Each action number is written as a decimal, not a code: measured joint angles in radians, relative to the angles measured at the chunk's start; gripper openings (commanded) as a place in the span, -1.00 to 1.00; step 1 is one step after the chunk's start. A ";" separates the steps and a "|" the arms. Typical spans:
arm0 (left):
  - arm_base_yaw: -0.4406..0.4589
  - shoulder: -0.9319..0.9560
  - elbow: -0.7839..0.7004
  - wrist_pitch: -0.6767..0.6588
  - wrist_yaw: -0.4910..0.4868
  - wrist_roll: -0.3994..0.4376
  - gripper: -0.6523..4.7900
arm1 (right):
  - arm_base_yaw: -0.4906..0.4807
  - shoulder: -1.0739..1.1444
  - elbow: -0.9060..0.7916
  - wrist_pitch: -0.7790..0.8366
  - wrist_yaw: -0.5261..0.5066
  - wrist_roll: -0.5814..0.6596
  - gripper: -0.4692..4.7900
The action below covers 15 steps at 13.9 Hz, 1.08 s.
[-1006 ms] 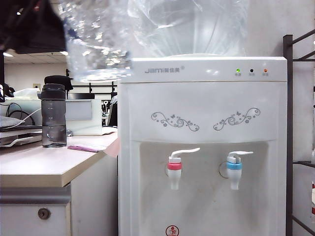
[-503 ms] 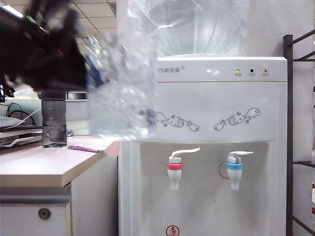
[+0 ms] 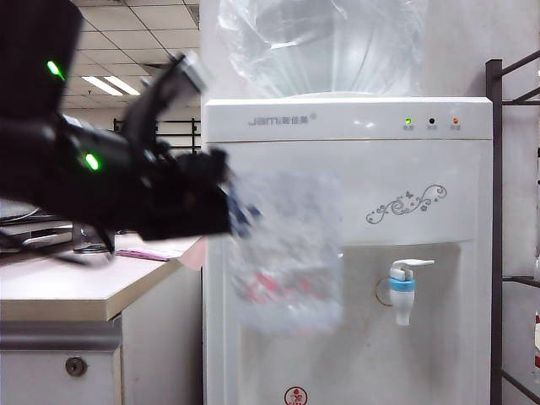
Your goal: Pick up the plastic mug from the left desk, go to the cold water outlet of the water dispenser, press the vertical switch to get some water, then put the mug back on the desk.
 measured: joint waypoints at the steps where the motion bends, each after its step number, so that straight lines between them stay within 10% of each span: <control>1: -0.048 0.119 0.016 0.081 -0.051 0.000 -0.78 | 0.000 0.000 0.000 -0.001 0.000 0.000 -0.85; 15: -0.135 0.518 0.367 0.116 -0.147 -0.001 -0.78 | 0.000 0.000 0.000 -0.001 0.000 -0.005 -0.85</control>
